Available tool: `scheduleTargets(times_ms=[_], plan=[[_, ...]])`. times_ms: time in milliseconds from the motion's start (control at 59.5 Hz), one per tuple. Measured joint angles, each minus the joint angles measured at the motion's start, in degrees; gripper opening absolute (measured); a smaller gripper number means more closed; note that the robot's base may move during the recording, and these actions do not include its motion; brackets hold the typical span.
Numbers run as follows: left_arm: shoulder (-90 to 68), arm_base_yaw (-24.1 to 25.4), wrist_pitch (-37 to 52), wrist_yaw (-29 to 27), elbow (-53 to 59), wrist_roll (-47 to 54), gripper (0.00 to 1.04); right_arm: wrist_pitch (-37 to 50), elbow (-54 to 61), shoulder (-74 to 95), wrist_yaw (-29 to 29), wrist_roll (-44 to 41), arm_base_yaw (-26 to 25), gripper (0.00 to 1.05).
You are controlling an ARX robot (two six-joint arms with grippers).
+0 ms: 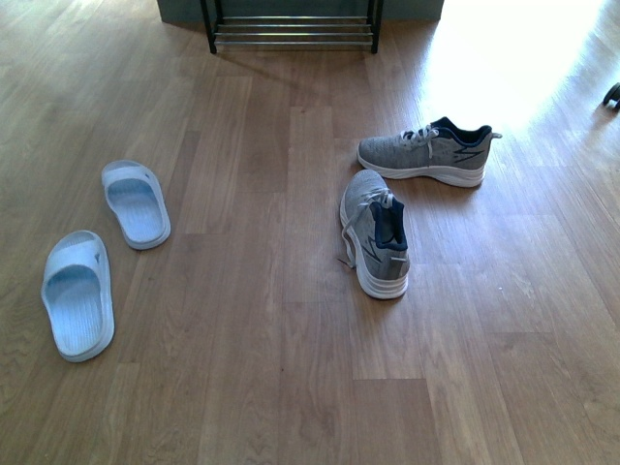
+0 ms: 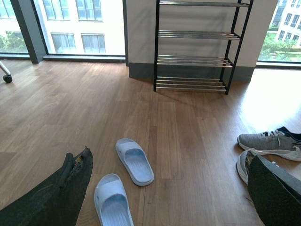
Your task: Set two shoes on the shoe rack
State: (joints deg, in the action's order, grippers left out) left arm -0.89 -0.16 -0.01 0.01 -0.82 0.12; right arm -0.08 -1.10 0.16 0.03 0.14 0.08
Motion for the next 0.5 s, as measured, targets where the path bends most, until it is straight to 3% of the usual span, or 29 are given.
scheduleTargets(times_ms=[504], plan=[[0.0, 0.0, 0.0, 0.0, 0.0, 0.0, 0.95, 0.0, 0.0, 0.0, 0.0, 0.0, 0.0, 0.96]])
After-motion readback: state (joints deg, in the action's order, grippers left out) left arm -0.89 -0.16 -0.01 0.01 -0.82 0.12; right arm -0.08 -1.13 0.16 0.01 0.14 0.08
